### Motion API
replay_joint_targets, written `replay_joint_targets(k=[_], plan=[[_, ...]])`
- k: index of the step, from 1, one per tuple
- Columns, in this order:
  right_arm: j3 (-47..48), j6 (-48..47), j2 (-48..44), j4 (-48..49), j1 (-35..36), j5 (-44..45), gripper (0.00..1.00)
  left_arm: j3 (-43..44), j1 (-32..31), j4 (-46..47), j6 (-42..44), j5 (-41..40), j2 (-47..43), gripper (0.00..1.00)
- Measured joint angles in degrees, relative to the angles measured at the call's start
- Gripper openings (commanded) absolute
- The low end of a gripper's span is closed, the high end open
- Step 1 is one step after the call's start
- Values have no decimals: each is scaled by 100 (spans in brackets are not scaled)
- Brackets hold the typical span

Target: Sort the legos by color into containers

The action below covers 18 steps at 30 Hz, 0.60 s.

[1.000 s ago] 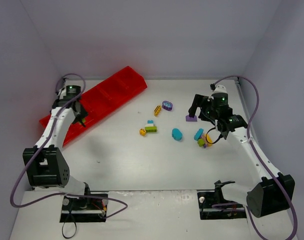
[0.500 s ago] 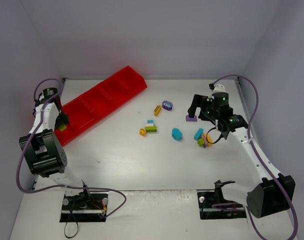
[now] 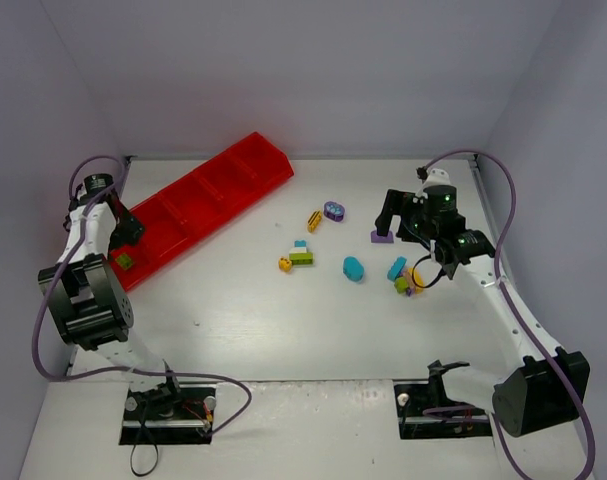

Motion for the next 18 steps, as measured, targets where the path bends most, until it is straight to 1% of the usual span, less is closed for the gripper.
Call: replay_joint_targets(k=[3, 6, 8, 10, 14, 16, 18], plan=[[0, -11, 0, 0, 0, 2, 94, -2, -109, 4, 4, 214, -219, 69], [0, -20, 0, 0, 0, 2, 94, -2, -590, 48, 61, 337, -570, 69], [0, -20, 0, 0, 0, 4, 94, -2, -1163, 136, 146, 422, -791, 69], [0, -17, 0, 0, 2, 4, 94, 2, -1912, 243, 212, 573, -938, 69], [-2, -17, 0, 0, 0, 4, 94, 39, -3128, 400, 315, 964, -935, 69], [-2, -17, 0, 0, 0, 4, 94, 39, -3554, 450, 358, 1178, -898, 69], [-2, -17, 0, -2, 0, 7, 93, 39, -3838, 509, 422, 1340, -839, 69]])
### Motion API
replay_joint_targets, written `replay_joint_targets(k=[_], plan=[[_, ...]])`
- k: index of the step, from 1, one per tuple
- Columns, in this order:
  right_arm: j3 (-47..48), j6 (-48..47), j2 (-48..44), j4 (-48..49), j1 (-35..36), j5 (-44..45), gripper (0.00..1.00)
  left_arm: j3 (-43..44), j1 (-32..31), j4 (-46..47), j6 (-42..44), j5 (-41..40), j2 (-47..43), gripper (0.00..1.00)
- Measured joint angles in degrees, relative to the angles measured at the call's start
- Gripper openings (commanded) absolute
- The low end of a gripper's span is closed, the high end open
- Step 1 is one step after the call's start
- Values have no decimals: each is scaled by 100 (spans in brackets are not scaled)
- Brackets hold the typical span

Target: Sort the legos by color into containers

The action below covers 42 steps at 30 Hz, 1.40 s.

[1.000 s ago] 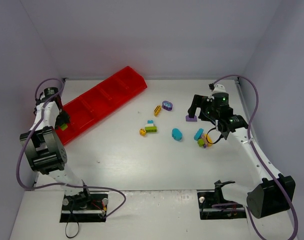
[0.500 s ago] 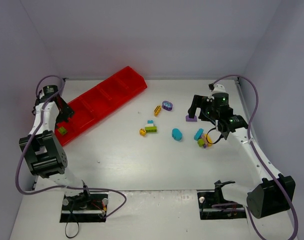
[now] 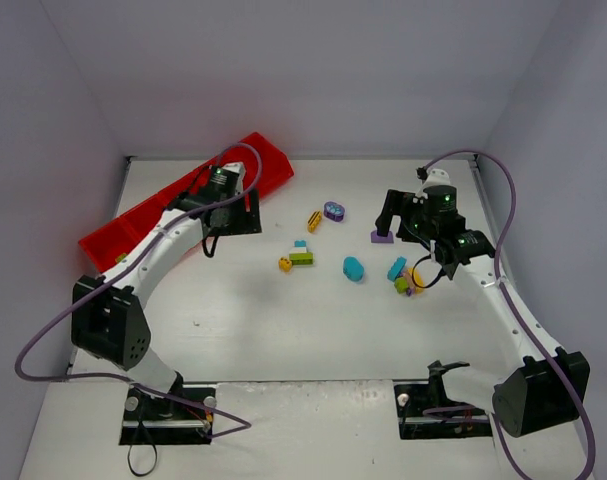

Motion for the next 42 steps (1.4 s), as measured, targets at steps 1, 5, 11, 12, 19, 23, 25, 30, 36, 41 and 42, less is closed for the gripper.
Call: replay_joint_targets(k=[1, 5, 11, 12, 19, 23, 25, 30, 36, 41, 42], plan=[[0, 2, 0, 0, 0, 15, 93, 0, -140, 42, 37, 42, 46, 69], [-74, 31, 0, 0, 0, 81, 92, 37, -660, 129, 234, 114, 262, 69], [-160, 116, 0, -2, 0, 114, 92, 254, -1285, 184, 518, 286, 640, 69], [-160, 136, 0, 0, 0, 114, 92, 286, -1329, 201, 553, 317, 706, 69], [-168, 192, 0, -2, 0, 111, 92, 387, -1563, 232, 988, 278, 1222, 69], [-210, 216, -24, 2, 2, 109, 92, 560, -1637, 219, 1252, 177, 1759, 69], [-260, 227, -59, -2, 0, 107, 92, 662, -1637, 210, 1375, 96, 2048, 69], [-365, 264, -157, -4, 2, 107, 92, 748, -1637, 186, 1554, -87, 2518, 68], [-420, 284, -195, 0, 0, 105, 92, 758, -1635, 236, 1593, -181, 2726, 21], [-439, 282, -234, 0, 0, 105, 92, 651, -1613, 319, 1606, -393, 2588, 0], [-439, 282, -245, 0, 2, 105, 92, 525, -1600, 352, 1582, -459, 2481, 0]])
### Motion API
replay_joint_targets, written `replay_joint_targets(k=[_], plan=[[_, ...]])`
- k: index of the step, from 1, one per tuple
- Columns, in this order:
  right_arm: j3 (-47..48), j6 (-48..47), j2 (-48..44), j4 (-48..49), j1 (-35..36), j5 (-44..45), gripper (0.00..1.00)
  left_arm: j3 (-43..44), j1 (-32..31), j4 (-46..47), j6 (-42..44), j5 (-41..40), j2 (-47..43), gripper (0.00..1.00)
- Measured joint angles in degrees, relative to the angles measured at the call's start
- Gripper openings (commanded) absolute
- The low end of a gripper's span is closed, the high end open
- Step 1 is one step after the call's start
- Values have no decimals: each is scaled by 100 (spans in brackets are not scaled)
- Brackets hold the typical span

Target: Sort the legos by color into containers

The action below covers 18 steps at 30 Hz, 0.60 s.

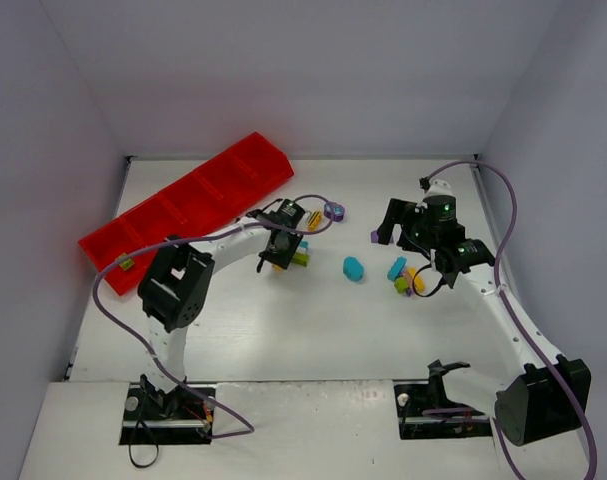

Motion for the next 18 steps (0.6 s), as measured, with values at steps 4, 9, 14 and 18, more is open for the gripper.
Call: replay_joint_targets(k=[4, 9, 14, 18], plan=[[0, 2, -20, 0, 0, -33, 92, -684, 249, 11, -157, -229, -820, 0], [0, 4, -24, 0, 0, -129, 92, -920, 1410, -59, -470, -605, -1864, 0], [0, 2, -24, 0, 0, -197, 92, -848, 2828, -92, -715, -1034, -2243, 0], [0, 0, -24, 0, 0, -229, 92, -621, 3552, -138, -929, -1228, -1965, 0]])
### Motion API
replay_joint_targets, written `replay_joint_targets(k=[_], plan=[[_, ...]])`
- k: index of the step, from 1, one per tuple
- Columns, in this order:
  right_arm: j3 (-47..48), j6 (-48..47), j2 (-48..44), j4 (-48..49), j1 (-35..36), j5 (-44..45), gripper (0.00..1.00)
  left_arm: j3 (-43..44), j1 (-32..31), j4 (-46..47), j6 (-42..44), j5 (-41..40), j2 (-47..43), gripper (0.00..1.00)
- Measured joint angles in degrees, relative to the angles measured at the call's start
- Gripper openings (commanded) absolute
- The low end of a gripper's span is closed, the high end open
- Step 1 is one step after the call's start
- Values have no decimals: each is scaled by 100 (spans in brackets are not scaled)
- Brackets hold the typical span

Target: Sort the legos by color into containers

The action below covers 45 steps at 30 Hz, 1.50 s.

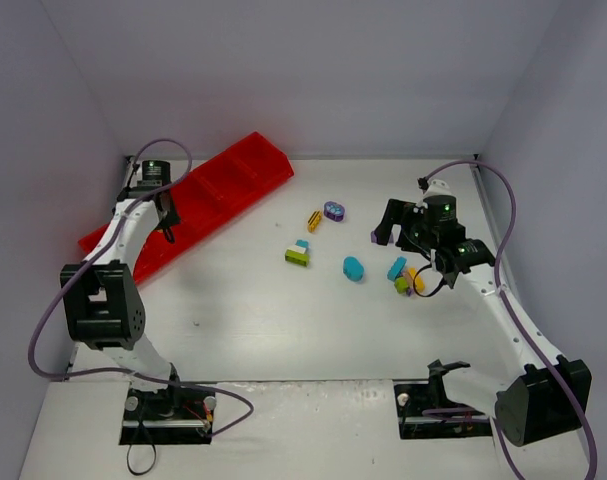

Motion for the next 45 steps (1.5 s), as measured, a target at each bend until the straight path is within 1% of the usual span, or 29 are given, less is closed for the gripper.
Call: replay_joint_targets(k=[3, 4, 5, 6, 11, 14, 17, 20, 24, 28, 32, 36, 41, 45], plan=[[0, -9, 0, 0, 0, -33, 92, 205, 249, 11, -92, -50, 334, 11], [0, -17, 0, 2, 0, -35, 92, 304, 332, 11, -125, -68, 518, 21], [0, -26, -4, 0, -2, -37, 92, 372, 372, 11, -146, -87, 649, 27], [0, -39, -11, 0, -2, -39, 92, 446, 400, -7, -162, -103, 778, 37], [0, -114, -109, 0, -2, -39, 93, 688, 431, -81, -210, -168, 1115, 60], [0, -140, -170, 0, -2, -37, 93, 715, 431, -118, -247, -131, 1078, 63], [0, -157, -181, 0, 0, -35, 93, 767, 380, -140, -236, -31, 1010, 63], [0, -175, -181, 0, 0, -31, 93, 944, 149, -208, -179, 83, 962, 63], [0, -179, -179, 0, 0, -31, 93, 1351, -706, -197, -22, 358, 957, 63], [0, -177, -168, 0, -2, -28, 93, 1967, -1720, -170, 208, 940, 1080, 63], [0, -177, -160, 0, 0, -28, 93, 2876, -2439, -140, 509, 1432, 1644, 63], [0, -177, -157, 0, 0, -28, 93, 3574, -2898, -188, 787, 1733, 2468, 63], [-2, -175, -140, 0, -2, -28, 93, 4030, -3246, -323, 914, 1847, 3436, 63], [-7, -175, -111, 0, 0, -28, 93, 4229, -3359, -302, 863, 1838, 3967, 63]])
